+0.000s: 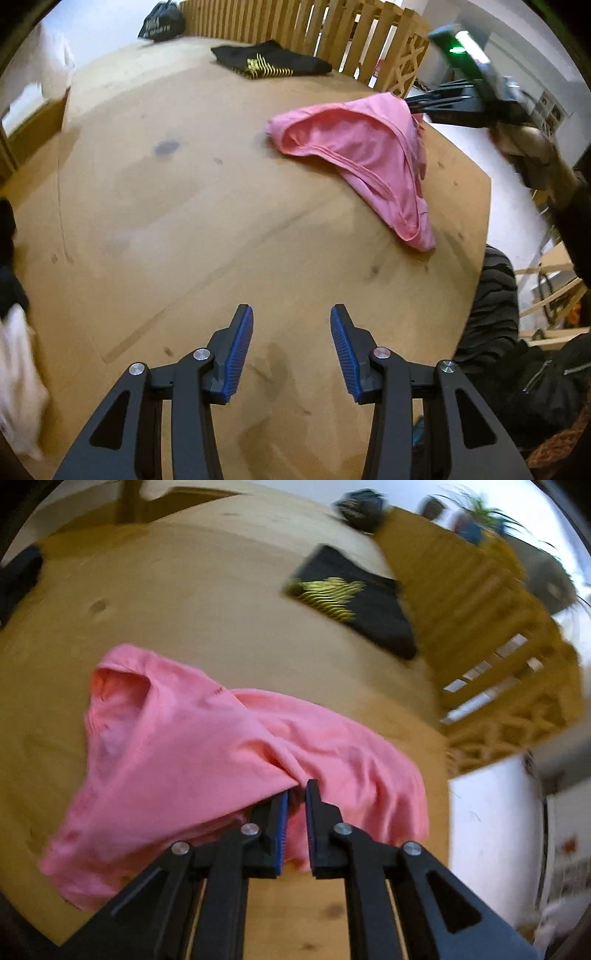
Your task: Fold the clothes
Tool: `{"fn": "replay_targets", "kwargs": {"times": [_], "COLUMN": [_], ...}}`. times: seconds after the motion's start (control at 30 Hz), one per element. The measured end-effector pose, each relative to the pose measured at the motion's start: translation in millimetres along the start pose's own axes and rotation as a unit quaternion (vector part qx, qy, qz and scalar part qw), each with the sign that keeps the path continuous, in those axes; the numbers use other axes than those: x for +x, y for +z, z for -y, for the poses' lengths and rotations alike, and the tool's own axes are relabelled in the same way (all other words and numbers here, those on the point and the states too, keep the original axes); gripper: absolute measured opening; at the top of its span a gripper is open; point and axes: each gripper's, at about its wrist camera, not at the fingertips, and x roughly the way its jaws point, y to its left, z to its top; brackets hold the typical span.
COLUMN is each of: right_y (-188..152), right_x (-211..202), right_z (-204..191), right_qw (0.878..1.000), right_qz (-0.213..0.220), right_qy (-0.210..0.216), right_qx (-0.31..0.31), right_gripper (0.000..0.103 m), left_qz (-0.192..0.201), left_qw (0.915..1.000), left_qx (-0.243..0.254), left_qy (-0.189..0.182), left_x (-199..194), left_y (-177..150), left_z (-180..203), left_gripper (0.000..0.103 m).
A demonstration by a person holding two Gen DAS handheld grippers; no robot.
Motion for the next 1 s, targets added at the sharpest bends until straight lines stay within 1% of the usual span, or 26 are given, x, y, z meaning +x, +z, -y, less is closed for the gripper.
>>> {"fn": "replay_targets", "kwargs": {"times": [0.03, 0.07, 0.1, 0.13, 0.2, 0.27, 0.3, 0.37, 0.43, 0.57, 0.67, 0.7, 0.8, 0.83, 0.9, 0.93, 0.97, 1.0], "right_y": [-7.2, -15.8, -24.7, -36.1, -58.1, -73.7, -76.7, -79.5, -76.8, -71.9, -70.6, -70.2, -67.3, -65.6, -64.6, -66.0, -67.4, -68.9], "right_x": [-13.3, -27.5, -38.5, -48.7, -60.1, -62.3, -59.9, -52.9, -41.8, -24.7, -20.0, -18.5, -18.3, -18.0, -17.1, -16.6, -16.2, -15.7], "right_z": [-2.8, -7.4, -12.8, -20.5, -40.6, -61.3, -71.1, -90.4, -103.7, -113.7, -121.6, -124.2, -127.3, -127.7, -125.9, -122.5, -119.2, -115.9], "right_qw": [1.0, 0.999, 0.998, 0.997, 0.995, 0.992, 0.992, 0.991, 0.991, 0.991, 0.989, 0.988, 0.989, 0.989, 0.989, 0.989, 0.989, 0.989], "right_qz": [0.014, 0.03, 0.041, 0.05, 0.043, 0.028, 0.022, 0.014, 0.007, -0.002, -0.005, -0.006, 0.005, 0.004, 0.003, 0.002, 0.001, -0.001], "right_qy": [0.011, 0.025, 0.035, 0.048, 0.084, 0.118, 0.123, 0.127, 0.12, 0.124, 0.132, 0.134, 0.124, 0.123, 0.123, 0.125, 0.127, 0.129], "right_qx": [-0.003, -0.007, -0.011, -0.015, -0.021, -0.025, -0.031, -0.044, -0.054, -0.058, -0.068, -0.072, -0.08, -0.08, -0.079, -0.078, -0.076, -0.074], "right_gripper": [0.029, 0.047, 0.052, 0.055, 0.056, 0.056, 0.056, 0.056, 0.056, 0.056, 0.056, 0.056, 0.056, 0.056, 0.055, 0.055, 0.045, 0.033], "left_qz": [0.001, 0.002, 0.002, 0.002, 0.0, 0.001, 0.002, 0.002, 0.001, -0.009, -0.017, -0.022, -0.048, -0.048, -0.052, -0.053, -0.054, -0.059], "left_qw": [1.0, 0.9998, 0.9995, 0.999, 0.9976, 0.9972, 0.997, 0.9965, 0.9958, 0.9945, 0.992, 0.9916, 0.9909, 0.9909, 0.9906, 0.9904, 0.9901, 0.9896], "left_qx": [0.009, 0.019, 0.031, 0.043, 0.065, 0.072, 0.076, 0.084, 0.091, 0.102, 0.124, 0.127, 0.126, 0.126, 0.126, 0.127, 0.129, 0.13], "left_qy": [0.002, 0.004, 0.008, 0.012, 0.026, 0.019, 0.015, 0.009, 0.004, -0.019, -0.008, -0.004, -0.001, -0.002, -0.008, -0.011, -0.013, -0.02], "left_x": [0.8, 1.6, 5.6, 9.6, 21.0, 30.2, 34.8, 45.0, 56.2, 73.2, 95.3, 102.2, 123.9, 126.8, 129.9, 129.0, 127.7, 126.6], "left_y": [6.7, 13.4, 20.8, 28.1, 45.2, 64.6, 74.4, 94.3, 114.7, 141.7, 161.7, 166.9, 179.6, 181.7, 185.4, 186.3, 186.6, 185.7], "left_z": [-2.6, -5.2, -6.8, -8.4, -7.3, -7.9, -8.2, -8.5, -8.4, -6.2, 0.5, 1.5, 2.4, 2.7, 3.3, 3.8, 3.9, 3.8], "left_gripper": [0.042, 0.042, 0.042, 0.042, 0.042, 0.042, 0.042, 0.042, 0.042, 0.042, 0.042, 0.042, 0.042, 0.041, 0.038, 0.027, 0.007, 0.006]}}
